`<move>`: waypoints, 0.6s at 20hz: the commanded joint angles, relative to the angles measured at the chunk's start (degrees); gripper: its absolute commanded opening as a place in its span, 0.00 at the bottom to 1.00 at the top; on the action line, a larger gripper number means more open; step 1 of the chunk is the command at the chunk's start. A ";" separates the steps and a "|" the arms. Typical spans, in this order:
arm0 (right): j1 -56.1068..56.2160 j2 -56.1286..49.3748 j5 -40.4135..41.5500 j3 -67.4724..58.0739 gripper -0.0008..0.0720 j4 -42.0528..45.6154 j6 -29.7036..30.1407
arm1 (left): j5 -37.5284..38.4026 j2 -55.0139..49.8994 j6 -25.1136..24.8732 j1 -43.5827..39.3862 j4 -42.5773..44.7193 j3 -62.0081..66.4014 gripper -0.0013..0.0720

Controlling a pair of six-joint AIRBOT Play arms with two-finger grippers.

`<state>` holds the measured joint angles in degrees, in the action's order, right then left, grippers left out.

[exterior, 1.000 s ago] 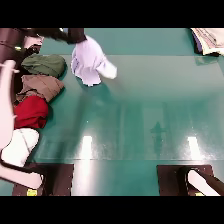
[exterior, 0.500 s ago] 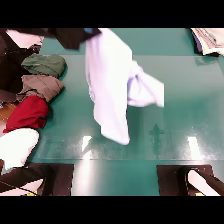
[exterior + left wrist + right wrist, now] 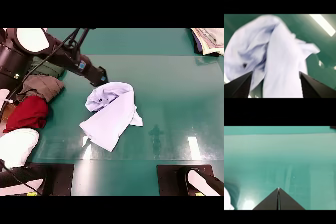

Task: Fold the shirts.

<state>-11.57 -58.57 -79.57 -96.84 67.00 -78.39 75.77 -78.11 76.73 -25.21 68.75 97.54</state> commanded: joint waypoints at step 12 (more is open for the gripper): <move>0.04 0.00 -0.61 3.52 0.03 -0.04 -0.02 | -13.27 5.62 -3.28 11.91 -5.75 -42.47 0.93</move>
<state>-11.57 -58.54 -80.12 -95.24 67.05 -78.41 71.18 -72.69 74.89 -13.69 64.27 61.10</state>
